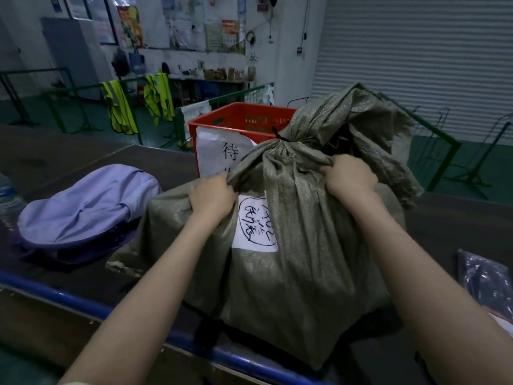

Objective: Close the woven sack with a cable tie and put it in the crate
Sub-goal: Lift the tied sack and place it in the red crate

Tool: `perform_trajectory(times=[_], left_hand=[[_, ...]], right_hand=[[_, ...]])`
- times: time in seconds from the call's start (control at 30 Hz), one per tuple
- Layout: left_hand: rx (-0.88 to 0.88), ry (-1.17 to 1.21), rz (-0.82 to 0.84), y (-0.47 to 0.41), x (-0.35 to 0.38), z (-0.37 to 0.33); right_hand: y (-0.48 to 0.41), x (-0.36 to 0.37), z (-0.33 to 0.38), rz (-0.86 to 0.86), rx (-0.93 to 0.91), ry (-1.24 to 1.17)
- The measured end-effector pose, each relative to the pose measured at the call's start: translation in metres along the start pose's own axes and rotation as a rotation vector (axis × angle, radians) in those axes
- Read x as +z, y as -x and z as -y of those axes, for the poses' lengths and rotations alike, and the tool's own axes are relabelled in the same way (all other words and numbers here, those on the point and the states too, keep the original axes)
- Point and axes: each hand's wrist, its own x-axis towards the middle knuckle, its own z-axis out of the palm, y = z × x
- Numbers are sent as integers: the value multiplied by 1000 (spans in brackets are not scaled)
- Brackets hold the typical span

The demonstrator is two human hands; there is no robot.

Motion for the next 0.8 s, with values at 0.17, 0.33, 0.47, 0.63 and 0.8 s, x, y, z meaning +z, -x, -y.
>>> perform_trajectory(times=[0.17,0.33,0.47,0.63,0.8], left_hand=[[-78,241,-101,-19,-26,-2],[-100,319,-183,-52,-87,-17],[-94,365,-289,-75,-141,-22],[-100,373,-451,-93,-201,-18],[-84,299,-568,-107,-249,-19]], right_hand=[[-4,-22,19,-154,-31,-106],[-15,-77,55,-288,-133,-135],[-32,-112,92,-370,-224,-166],[-50,-139,137,-416,-322,-323],[-67,-153,170,-454,-350,-448]])
